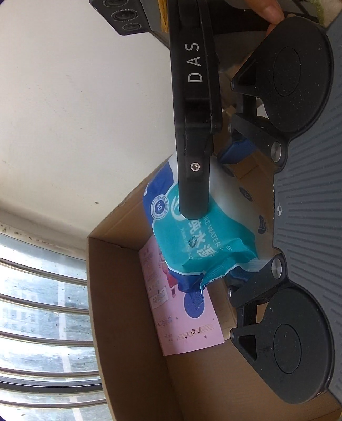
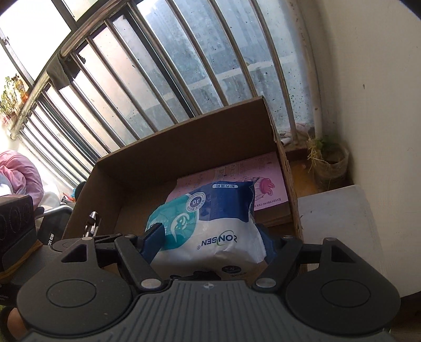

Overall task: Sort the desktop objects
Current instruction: 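Lift the wipes pack with both tools and carry it over the cardboard box, then lower the wipes pack into the box beside the booklet and open both tools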

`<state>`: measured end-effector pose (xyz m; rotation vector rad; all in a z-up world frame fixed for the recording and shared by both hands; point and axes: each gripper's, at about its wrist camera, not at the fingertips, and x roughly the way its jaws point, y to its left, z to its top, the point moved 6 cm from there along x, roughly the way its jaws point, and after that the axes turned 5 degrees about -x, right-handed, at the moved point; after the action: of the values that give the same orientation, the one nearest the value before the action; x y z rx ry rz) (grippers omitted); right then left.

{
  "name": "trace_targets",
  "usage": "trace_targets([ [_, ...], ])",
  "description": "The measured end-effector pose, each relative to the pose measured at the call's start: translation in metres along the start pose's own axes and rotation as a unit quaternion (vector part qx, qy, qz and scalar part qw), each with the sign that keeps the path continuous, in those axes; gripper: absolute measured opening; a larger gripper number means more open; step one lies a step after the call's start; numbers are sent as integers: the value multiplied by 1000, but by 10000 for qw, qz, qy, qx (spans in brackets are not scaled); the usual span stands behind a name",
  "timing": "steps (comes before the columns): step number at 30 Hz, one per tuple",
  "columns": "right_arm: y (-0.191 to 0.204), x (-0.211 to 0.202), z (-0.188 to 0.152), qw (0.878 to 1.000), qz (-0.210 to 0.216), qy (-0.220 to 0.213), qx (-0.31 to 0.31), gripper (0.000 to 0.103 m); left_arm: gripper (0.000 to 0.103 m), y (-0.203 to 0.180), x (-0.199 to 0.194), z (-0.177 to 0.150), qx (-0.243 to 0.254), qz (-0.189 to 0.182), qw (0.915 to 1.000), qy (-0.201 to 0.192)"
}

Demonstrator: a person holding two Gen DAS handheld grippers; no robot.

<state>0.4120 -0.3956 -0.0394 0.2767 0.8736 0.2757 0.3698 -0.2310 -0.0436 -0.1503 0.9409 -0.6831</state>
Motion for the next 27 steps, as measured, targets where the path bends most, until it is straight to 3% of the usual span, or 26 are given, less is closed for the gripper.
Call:
trace_targets([
  [11, 7, 11, 1, 9957, -571, 103, -717, 77, 75, 16, 35, 2, -273, -91, 9977, 622],
  [16, 9, 9, 9, 9956, -525, -55, -776, 76, 74, 14, 39, 3, -451, -285, 9949, 855],
  [27, 8, -35, 14, 9959, -75, -720, -543, 77, 88, 24, 55, 3, -1041, -345, 9813, 1579],
])
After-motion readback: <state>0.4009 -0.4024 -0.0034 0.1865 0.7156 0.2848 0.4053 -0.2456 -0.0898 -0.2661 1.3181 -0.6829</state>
